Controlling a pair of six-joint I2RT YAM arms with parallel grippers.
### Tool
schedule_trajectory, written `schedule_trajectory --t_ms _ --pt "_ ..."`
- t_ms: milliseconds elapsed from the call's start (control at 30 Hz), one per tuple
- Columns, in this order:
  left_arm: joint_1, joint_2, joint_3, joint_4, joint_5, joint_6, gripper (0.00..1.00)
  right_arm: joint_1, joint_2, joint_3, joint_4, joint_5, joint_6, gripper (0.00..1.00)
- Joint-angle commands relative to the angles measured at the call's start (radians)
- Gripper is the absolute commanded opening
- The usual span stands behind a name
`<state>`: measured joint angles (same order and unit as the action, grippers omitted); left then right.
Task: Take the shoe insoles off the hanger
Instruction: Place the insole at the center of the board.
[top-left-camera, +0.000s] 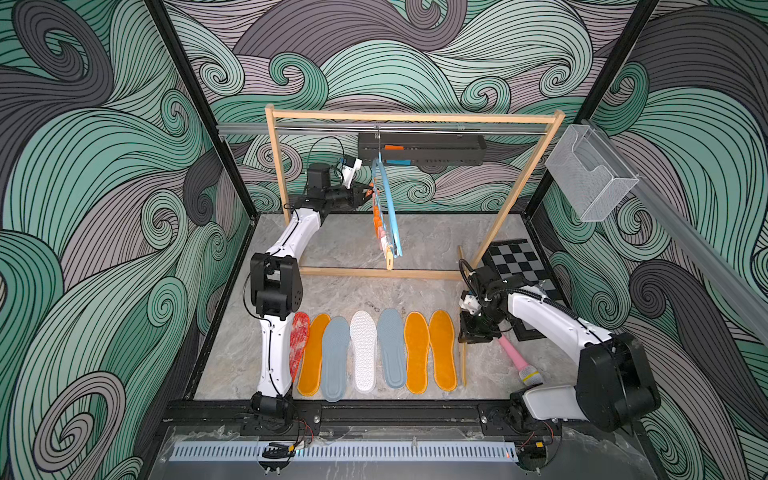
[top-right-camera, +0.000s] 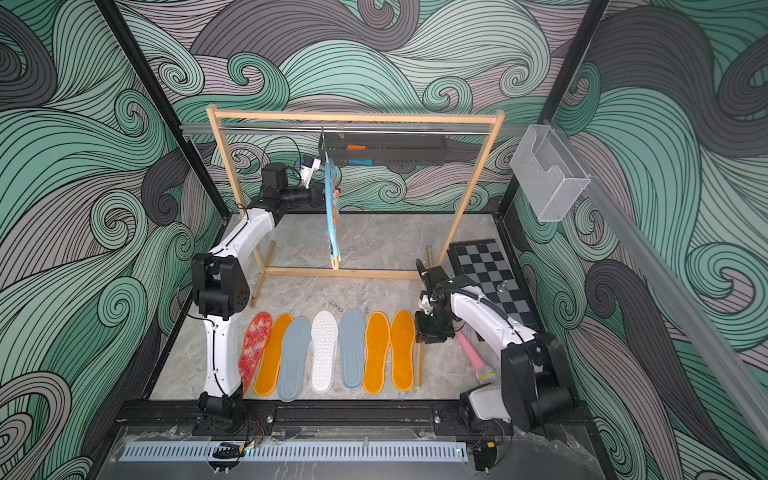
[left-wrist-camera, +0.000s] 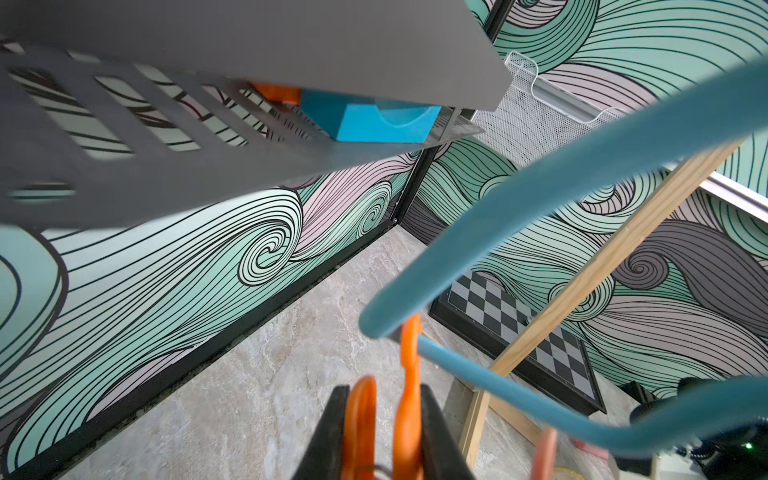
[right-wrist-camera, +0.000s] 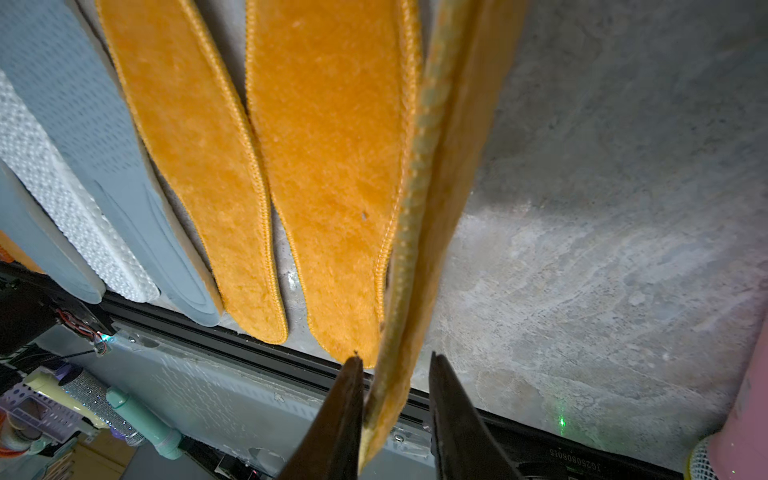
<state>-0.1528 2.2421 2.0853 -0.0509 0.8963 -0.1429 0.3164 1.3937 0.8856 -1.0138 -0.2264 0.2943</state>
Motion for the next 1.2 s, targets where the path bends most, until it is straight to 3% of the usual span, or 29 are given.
schedule_trajectory --t_ms 0,133,200,333,467,933,1167 --pt "0.010 -0.013 -0.018 -0.013 -0.006 -0.021 0.00 -0.006 0.007 0.001 -0.008 0.027 -0.001 0.31" --pt "0.009 -0.011 -0.018 -0.017 -0.007 -0.019 0.00 -0.014 -0.009 -0.001 -0.014 0.070 0.012 0.32" --pt "0.009 -0.010 -0.018 -0.012 -0.006 -0.025 0.00 -0.017 -0.017 0.002 -0.019 0.092 0.016 0.39" --pt "0.010 -0.010 -0.018 -0.011 -0.003 -0.026 0.00 -0.022 -0.036 0.007 -0.030 0.135 0.024 0.43" --pt "0.012 -0.011 -0.017 -0.017 -0.005 -0.016 0.00 -0.025 -0.059 0.014 -0.048 0.241 0.044 0.46" --pt "0.013 -0.003 -0.010 -0.003 0.001 -0.040 0.00 -0.028 -0.104 0.019 -0.038 0.180 0.018 0.47" --pt "0.013 0.003 -0.009 0.024 0.006 -0.072 0.00 -0.025 -0.254 -0.001 0.003 0.158 0.015 0.46"
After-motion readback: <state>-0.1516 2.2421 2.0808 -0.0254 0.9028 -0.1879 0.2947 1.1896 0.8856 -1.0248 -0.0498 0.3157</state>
